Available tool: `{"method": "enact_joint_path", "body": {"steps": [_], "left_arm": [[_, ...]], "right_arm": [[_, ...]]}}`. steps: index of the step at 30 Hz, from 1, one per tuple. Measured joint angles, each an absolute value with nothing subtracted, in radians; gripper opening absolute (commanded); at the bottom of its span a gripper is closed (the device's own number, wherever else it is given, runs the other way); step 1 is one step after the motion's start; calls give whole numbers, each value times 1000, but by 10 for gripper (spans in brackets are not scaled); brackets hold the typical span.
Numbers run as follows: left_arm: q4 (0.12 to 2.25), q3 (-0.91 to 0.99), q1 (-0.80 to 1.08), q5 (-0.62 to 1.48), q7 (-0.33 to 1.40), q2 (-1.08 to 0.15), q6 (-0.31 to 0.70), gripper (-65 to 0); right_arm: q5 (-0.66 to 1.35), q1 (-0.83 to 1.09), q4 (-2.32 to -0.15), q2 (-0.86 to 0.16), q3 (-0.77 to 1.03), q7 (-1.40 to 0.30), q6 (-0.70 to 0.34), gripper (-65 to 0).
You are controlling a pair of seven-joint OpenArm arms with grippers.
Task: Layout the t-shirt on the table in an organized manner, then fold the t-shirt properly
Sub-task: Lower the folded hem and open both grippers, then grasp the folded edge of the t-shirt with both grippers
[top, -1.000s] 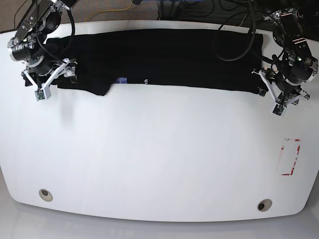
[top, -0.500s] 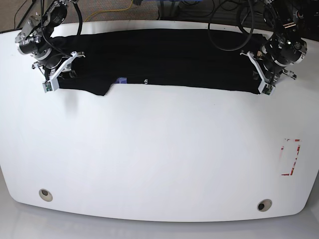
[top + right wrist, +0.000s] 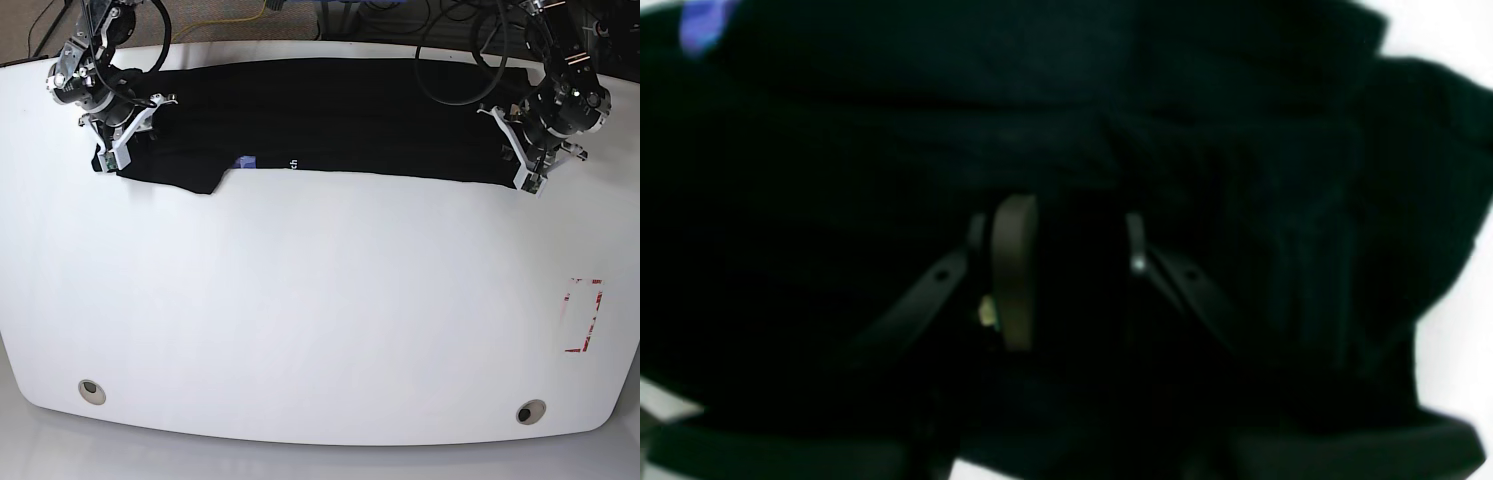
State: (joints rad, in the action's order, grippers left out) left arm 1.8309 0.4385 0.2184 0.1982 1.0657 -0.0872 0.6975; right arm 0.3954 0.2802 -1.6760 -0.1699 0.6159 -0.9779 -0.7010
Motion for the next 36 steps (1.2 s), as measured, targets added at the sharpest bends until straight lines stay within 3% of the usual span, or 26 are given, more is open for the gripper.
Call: {"method": "enact_joint_path", "body": {"steps": [18,36], "left_arm": [[1540,388,-27,200,1064,-137,698,-582],[1509,346,-106,201,1065,-137,697,-581]], "right_arm": [[310,120,-1515,-238,616,-927,-702,-488],[291,124,-1576,-226,616,-957,-700,-488]]}}
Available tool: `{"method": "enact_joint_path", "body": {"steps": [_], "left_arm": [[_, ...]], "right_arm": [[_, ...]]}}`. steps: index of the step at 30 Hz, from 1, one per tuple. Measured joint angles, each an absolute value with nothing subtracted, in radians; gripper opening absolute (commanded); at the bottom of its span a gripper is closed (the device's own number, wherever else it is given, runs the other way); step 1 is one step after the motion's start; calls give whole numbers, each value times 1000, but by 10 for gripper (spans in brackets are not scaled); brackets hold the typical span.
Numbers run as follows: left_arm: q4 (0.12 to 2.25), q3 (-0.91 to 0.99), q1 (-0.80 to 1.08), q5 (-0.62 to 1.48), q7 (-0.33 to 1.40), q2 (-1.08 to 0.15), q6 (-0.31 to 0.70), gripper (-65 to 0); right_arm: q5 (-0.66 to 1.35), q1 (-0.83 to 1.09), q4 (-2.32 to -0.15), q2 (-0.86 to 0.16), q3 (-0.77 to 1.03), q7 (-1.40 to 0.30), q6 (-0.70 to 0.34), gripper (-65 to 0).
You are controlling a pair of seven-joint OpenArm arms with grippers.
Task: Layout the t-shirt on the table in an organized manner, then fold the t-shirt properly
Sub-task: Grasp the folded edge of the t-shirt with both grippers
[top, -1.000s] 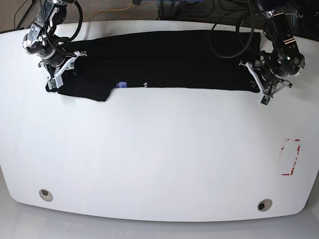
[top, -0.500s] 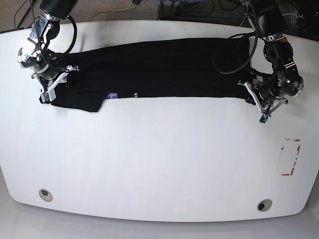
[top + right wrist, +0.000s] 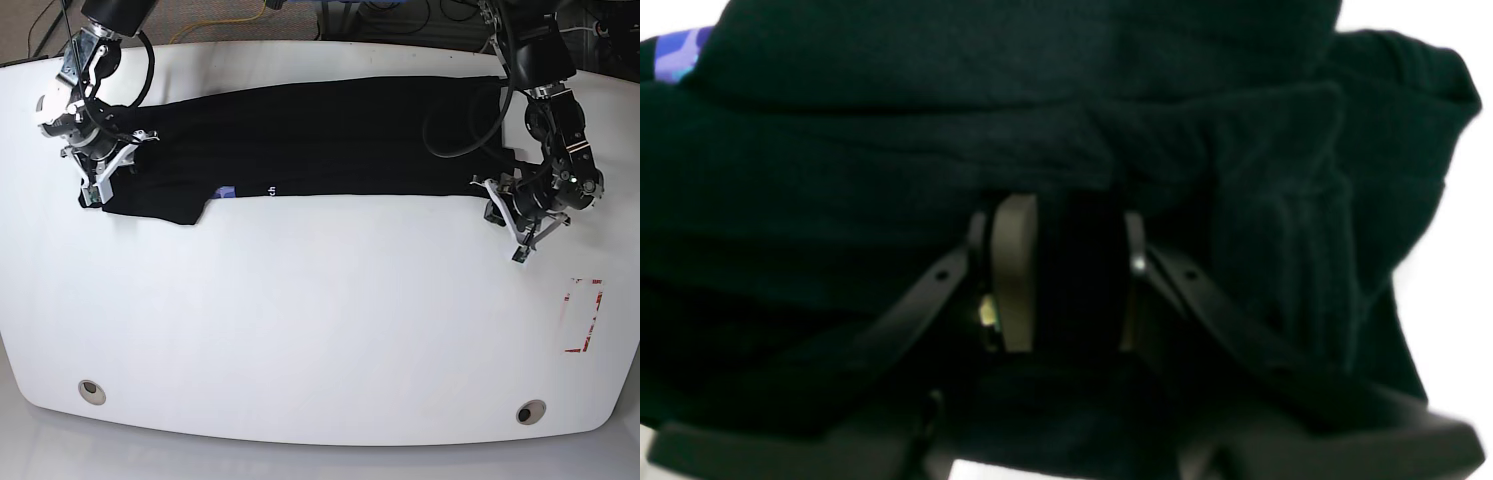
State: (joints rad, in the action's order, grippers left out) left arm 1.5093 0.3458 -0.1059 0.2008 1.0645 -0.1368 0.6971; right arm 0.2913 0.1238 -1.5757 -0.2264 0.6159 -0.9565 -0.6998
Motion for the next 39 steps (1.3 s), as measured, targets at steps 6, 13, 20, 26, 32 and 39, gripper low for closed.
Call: {"method": "enact_joint_path", "body": {"steps": [6,13,20,26,32,39], "left_arm": [[1605,348,-113,201,1093,-137,697,-581],[1720,351,-84,207,1178,-135,697,-581],[1840,347,22,207,1189,-109,698,-581],[1856,346,80,209,1186,-107,698,-581],[1856,348,112,206,1188,-109,697,-581],[1856,348,116,206,1185,-108,698,-581]], "right_arm": [[292,123,-1576,-220,616,-962,-699,-488],[291,121,-1577,-212,616,-962,-699,-488],[290,118,-1597,-205,615,-968,-699,-465],[292,117,-1704,-205,615,-1033,-699,-255],[291,117,-1834,-200,616,-1060,-699,-82],[284,61,-1845,-178,615,-1062,-700,-22]]}}
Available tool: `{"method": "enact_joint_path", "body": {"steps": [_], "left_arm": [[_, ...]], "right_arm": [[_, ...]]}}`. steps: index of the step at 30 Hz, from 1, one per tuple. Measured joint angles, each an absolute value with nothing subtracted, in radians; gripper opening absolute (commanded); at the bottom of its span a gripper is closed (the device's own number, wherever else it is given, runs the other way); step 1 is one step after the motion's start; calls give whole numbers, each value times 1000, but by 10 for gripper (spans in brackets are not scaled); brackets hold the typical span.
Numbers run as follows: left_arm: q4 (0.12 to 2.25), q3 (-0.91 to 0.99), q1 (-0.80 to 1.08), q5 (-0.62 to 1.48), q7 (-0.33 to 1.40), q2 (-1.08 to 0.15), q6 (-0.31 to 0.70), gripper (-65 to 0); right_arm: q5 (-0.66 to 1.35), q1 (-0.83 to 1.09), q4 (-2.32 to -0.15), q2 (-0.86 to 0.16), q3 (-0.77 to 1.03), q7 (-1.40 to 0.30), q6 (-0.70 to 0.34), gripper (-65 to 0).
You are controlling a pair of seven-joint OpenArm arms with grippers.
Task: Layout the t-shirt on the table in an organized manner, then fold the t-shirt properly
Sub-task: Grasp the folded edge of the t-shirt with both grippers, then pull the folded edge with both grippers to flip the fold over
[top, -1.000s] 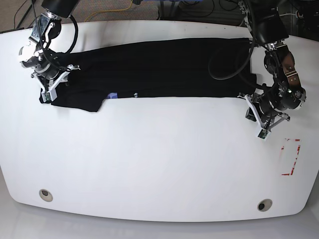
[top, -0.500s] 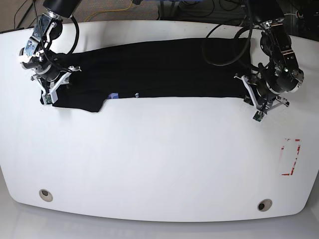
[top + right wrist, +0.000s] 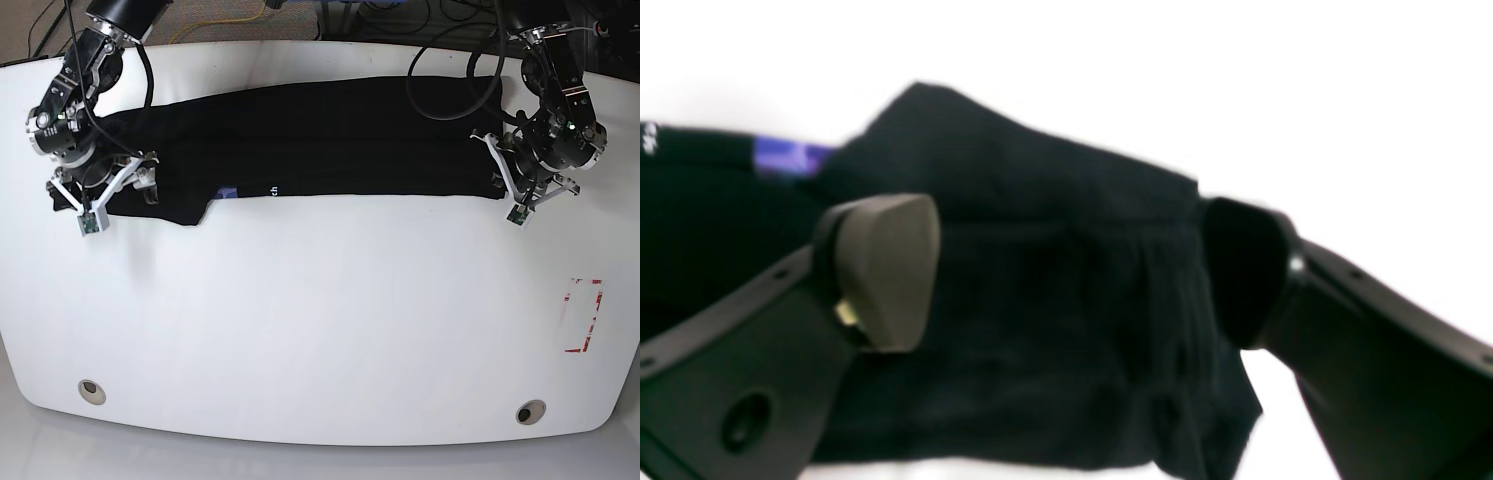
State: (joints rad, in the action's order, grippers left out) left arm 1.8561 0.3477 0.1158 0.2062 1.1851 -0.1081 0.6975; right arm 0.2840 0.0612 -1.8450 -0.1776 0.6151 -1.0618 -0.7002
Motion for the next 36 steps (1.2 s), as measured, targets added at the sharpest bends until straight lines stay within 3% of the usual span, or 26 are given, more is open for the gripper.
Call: {"method": "enact_joint_path", "body": {"steps": [16,36], "left_arm": [[1856,347,114,207,1185,-109,697,-581],[1856,351,114,209,1185,-109,697,-581]], "right_arm": [[184,-157,-1515,-172,464,-1016,-700,-22],[179,-155,-1379,-155,466,-991,-697,-24]]}}
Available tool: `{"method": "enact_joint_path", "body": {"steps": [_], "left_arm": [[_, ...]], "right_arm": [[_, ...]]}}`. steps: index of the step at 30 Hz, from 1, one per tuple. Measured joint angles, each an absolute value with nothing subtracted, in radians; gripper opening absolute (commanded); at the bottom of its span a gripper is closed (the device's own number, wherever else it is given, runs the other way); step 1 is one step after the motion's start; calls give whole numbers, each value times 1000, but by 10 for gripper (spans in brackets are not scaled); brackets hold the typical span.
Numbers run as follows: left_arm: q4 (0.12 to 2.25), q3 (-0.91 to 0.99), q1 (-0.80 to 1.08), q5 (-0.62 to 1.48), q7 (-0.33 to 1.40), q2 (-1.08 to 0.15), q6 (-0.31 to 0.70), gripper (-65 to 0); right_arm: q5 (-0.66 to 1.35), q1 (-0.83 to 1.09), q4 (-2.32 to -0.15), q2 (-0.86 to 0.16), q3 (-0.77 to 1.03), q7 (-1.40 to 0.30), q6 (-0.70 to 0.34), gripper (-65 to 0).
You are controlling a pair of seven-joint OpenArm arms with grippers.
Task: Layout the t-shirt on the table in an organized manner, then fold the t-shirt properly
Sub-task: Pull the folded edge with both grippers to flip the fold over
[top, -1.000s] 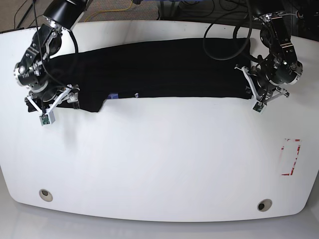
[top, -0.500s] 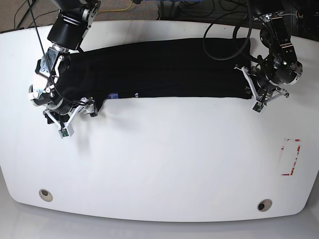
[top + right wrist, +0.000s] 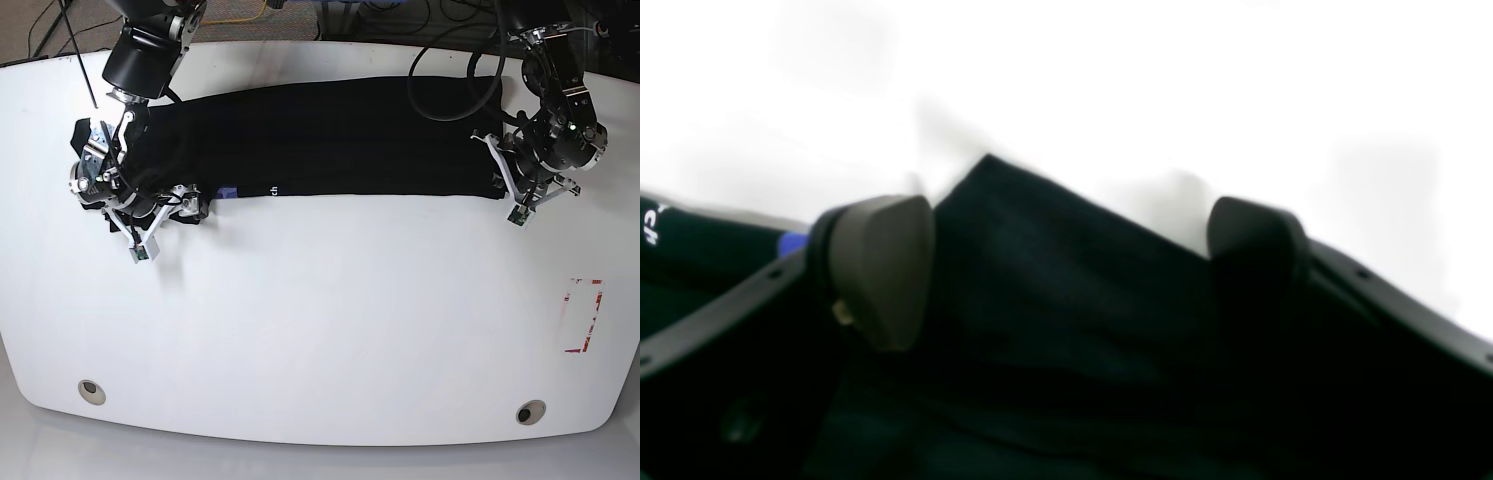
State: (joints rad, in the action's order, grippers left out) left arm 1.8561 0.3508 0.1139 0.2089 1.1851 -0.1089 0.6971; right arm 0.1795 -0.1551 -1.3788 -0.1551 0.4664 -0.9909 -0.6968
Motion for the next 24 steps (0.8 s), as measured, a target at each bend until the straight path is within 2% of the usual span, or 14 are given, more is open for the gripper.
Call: {"method": "enact_joint_path", "body": {"steps": [3,5,10,11,13,17,19,24], "left_arm": [[1856,351,113,206,1185,-109,698,-581],[1856,350,114,207,1185,-108,698,-581],[1856,351,114,206,1185,-109,698,-581],[1856,351,114,206,1185,-109,698,-581],[1856,351,114,207,1185,-109,698,-581],[1856,351,113,207,1185,-109,698,-581],[1856,350,114,207,1185,-109,698,-581],[1856,350,114,206,1185,-109,698,-581]], "right_arm": [[179,-149,-1381,-145,470,-977,-696,-32],[179,-145,-1384,-136,471,-965,-696,-67],[180,-144,-1385,-125,469,-964,-697,-258],[180,-144,-1385,-125,469,-965,-697,-325],[179,-144,-1384,-125,469,-966,-697,-419],[181,-141,-1382,-126,469,-970,-696,-580],[183,-140,-1382,-127,469,-971,-697,-625],[180,-133,-1420,-123,466,-986,-697,-629]]}}
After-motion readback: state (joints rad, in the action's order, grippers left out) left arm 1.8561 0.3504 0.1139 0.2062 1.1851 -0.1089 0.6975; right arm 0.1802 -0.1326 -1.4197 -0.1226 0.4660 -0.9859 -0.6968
